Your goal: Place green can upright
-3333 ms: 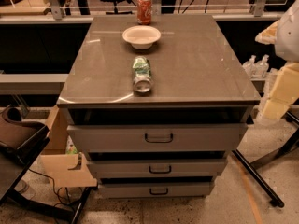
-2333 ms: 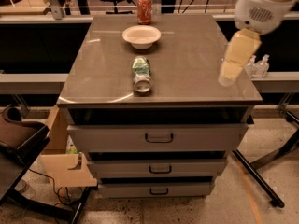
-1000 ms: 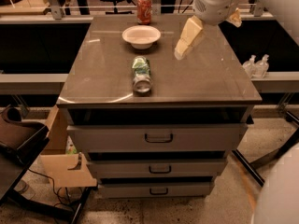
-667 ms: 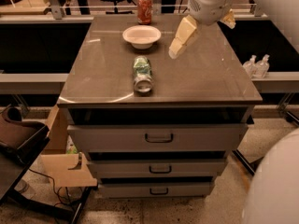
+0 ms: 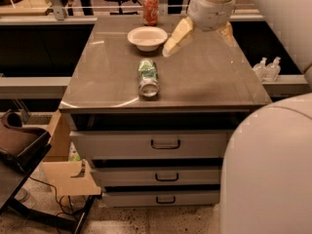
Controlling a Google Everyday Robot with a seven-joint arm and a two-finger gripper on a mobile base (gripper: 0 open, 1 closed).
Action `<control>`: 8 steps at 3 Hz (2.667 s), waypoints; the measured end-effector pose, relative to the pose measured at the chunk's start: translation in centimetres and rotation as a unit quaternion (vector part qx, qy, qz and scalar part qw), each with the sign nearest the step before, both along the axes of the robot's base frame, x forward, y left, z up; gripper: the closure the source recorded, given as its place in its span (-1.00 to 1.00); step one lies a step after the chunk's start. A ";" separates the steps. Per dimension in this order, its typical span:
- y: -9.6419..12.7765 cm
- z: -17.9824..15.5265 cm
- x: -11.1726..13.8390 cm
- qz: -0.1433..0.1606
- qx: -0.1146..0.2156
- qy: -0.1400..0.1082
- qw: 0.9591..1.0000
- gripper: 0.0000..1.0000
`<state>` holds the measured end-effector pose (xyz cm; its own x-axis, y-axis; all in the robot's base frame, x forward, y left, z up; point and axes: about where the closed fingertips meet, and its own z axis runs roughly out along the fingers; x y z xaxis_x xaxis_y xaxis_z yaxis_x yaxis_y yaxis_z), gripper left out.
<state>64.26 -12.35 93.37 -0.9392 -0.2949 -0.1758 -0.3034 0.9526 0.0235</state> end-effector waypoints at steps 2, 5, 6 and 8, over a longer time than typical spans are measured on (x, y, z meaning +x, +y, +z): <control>2.7 -1.3 -0.7 -0.080 0.059 0.040 0.994 -1.00; 5.8 -2.4 1.0 -0.056 0.050 0.006 0.997 -1.00; 7.0 -3.3 0.9 -0.048 0.012 -0.012 0.999 -1.00; 8.4 -5.4 0.9 -0.029 -0.031 -0.017 0.999 -1.00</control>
Offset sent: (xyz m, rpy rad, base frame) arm -0.0397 0.0348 -0.0154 0.1227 0.2138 -0.2190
